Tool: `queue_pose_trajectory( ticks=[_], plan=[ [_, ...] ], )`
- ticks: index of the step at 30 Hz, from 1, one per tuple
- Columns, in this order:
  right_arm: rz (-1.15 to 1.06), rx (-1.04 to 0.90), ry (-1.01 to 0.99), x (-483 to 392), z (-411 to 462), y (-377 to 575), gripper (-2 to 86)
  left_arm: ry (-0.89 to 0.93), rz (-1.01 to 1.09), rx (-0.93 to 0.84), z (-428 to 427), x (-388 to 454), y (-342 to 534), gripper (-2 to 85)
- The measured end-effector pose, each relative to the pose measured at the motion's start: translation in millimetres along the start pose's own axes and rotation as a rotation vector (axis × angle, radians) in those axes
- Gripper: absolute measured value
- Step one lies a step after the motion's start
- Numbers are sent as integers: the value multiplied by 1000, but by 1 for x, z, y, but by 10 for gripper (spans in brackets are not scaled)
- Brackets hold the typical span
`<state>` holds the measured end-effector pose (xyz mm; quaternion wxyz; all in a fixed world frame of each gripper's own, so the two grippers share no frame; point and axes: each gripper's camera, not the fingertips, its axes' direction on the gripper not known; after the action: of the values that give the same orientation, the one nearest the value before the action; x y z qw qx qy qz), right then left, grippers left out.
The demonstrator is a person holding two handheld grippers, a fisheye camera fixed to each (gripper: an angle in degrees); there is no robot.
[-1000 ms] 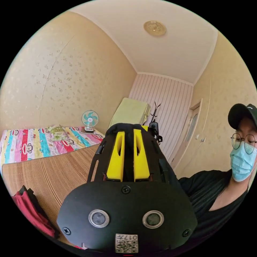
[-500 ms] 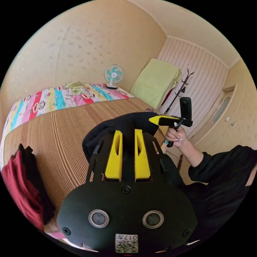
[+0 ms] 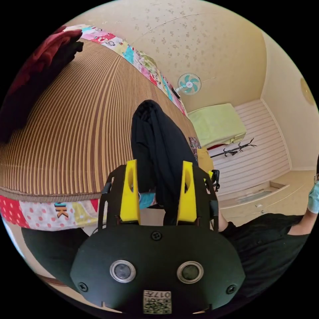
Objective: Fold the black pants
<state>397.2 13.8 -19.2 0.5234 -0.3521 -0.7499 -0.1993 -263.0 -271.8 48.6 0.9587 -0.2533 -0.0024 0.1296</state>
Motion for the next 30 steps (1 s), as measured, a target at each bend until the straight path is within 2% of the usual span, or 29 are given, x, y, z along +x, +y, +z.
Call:
queue_pose_trajectory(
  ticks=[3, 4, 6, 8, 10, 12, 15, 18, 22, 24, 27, 30],
  plan=[
    [17, -108, 15, 14, 43, -53, 259, -89, 45, -73, 31, -6, -51, 180],
    [34, -138, 27, 19, 54, -59, 259, -160, 11, -158, 54, -16, -62, 178],
    [90, -194, 2, 31, 90, -67, 244, -103, 9, -186, 70, -20, -63, 145],
    [139, -141, -25, 30, 99, -57, 236, 49, -135, -216, 81, -30, -45, 120],
    [162, -157, -29, 24, 104, -44, 219, 161, -174, -209, 79, -31, -23, 101],
    [157, -184, -85, 8, 103, -23, 188, 161, -158, -224, 71, -19, 4, 87],
    [192, -221, -203, -16, 112, 3, 166, 59, -131, -194, 43, 13, 50, 64],
    [143, -309, -251, -56, 146, 5, 154, -49, -137, -76, -1, 47, 81, 57],
    [50, -382, -310, -114, 208, -31, 143, -200, -117, 235, -101, 80, 76, 55],
    [-72, -427, -366, -166, 261, -74, 139, -242, -72, 382, -154, 92, 62, 56],
    [-151, -440, -406, -231, 339, -135, 142, -428, 18, 528, -233, 108, 20, 60],
    [-303, -410, -284, -289, 423, -190, 155, -558, -9, 578, -292, 88, -42, 63]
  ],
)
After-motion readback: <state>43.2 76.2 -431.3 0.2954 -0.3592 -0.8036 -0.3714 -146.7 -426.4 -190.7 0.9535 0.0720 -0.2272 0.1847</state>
